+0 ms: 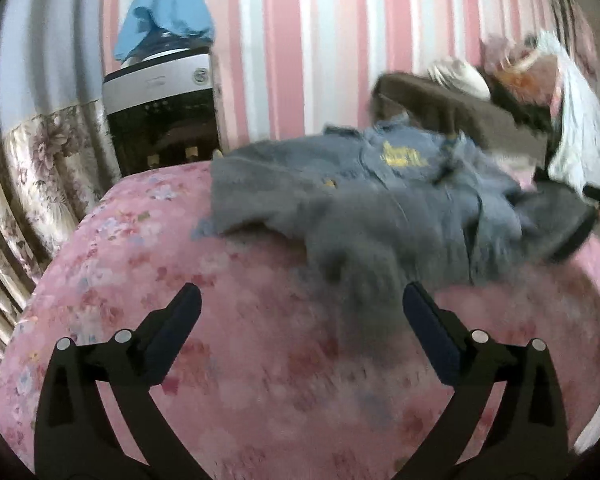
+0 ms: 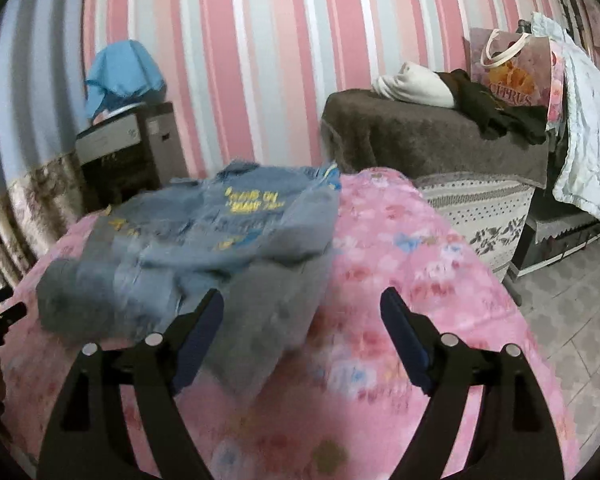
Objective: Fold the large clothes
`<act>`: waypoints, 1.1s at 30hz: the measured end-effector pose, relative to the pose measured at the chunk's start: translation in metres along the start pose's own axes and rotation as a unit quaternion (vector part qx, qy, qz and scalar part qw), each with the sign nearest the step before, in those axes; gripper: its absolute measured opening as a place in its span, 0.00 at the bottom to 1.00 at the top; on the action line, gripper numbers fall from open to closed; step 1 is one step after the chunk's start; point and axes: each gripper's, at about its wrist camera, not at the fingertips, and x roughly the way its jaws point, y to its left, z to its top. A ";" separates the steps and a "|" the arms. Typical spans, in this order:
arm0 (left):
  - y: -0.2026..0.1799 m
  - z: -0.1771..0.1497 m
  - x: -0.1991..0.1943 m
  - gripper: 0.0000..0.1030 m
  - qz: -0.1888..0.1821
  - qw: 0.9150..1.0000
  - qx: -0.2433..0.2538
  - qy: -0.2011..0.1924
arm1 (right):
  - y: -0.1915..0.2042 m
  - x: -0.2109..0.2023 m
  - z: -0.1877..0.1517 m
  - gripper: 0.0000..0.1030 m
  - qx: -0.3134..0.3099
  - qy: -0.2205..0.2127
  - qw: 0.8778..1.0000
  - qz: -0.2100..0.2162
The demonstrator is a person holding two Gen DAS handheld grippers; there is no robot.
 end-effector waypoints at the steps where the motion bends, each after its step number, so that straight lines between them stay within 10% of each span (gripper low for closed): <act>1: -0.004 -0.004 0.000 0.97 0.001 1.000 0.004 0.005 | 0.000 -0.002 -0.006 0.79 -0.001 0.006 1.000 0.005; 16: -0.040 -0.008 0.048 0.96 0.046 0.992 0.103 0.061 | 0.013 0.015 -0.029 0.78 -0.024 0.038 0.999 -0.016; 22: -0.030 0.001 0.064 0.80 0.046 0.990 0.117 0.064 | 0.011 0.026 -0.026 0.77 -0.012 0.044 0.999 -0.021; 30: -0.022 0.006 0.067 0.35 -0.042 0.994 0.078 0.071 | 0.008 0.044 -0.024 0.09 0.008 0.071 0.997 0.015; 33: -0.025 0.008 0.065 0.20 -0.060 0.993 0.076 0.062 | 0.011 0.040 -0.020 0.05 0.003 0.058 0.998 0.010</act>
